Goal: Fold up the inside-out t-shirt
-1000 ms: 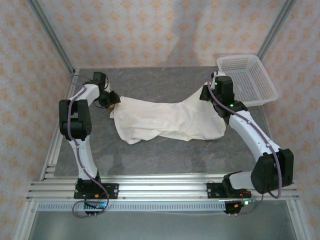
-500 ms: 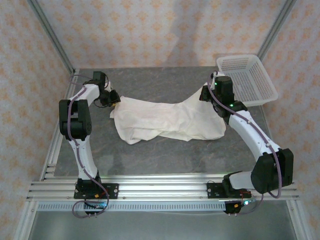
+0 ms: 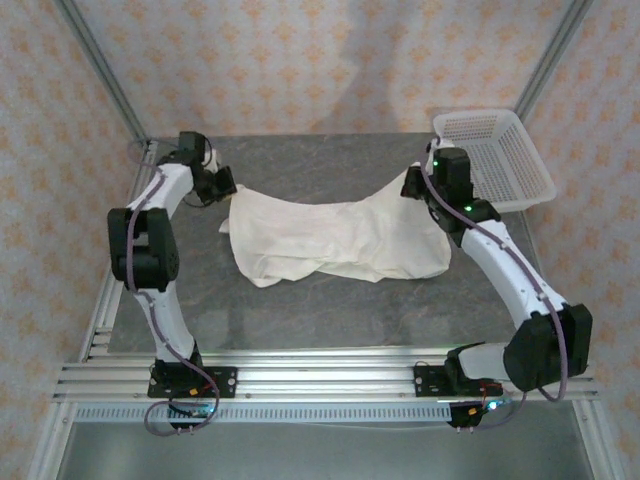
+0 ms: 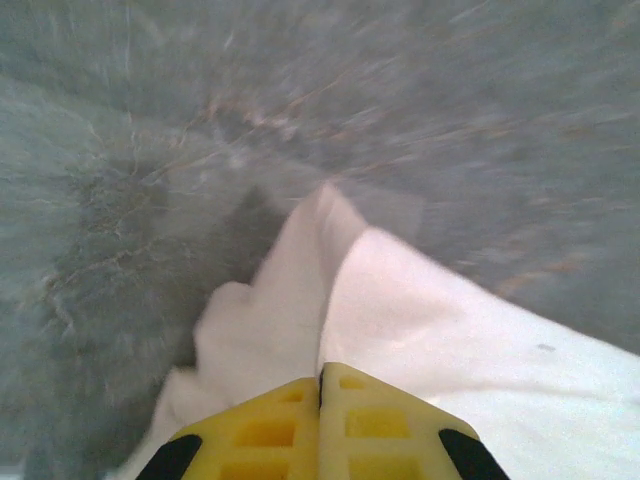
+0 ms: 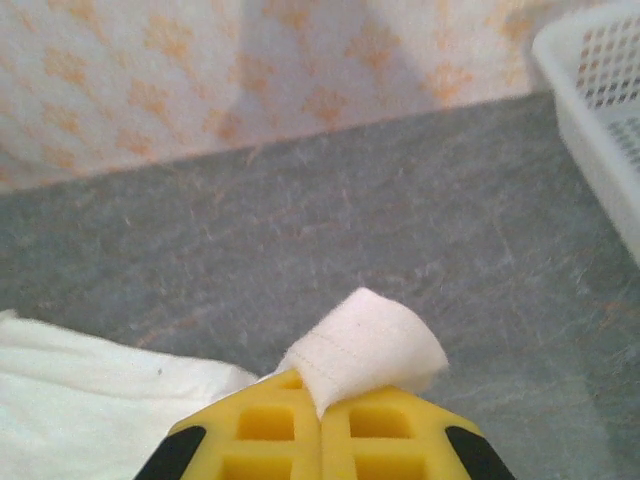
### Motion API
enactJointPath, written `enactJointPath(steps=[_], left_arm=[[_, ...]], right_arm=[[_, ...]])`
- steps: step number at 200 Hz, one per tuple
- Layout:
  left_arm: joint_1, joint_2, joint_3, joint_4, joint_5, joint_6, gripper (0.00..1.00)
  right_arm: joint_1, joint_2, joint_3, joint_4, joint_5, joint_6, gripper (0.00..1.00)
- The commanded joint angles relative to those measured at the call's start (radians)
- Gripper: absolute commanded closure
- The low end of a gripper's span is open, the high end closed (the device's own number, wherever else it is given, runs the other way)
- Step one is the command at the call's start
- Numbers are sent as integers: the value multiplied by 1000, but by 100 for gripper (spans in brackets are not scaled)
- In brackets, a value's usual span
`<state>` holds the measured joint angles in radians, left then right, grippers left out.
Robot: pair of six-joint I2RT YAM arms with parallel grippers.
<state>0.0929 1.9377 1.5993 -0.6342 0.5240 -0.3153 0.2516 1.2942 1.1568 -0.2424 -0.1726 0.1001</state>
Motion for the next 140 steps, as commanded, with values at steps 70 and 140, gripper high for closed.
enactJointPath(steps=[70,140], left_arm=[[55,-682,575,-198,-259,-76,100],[55,-783,655,-212,-333,-90,100]], right_arm=[[-5,-370,396,161,232,-153,100],[-5,-300,683,178,127,-222,100]])
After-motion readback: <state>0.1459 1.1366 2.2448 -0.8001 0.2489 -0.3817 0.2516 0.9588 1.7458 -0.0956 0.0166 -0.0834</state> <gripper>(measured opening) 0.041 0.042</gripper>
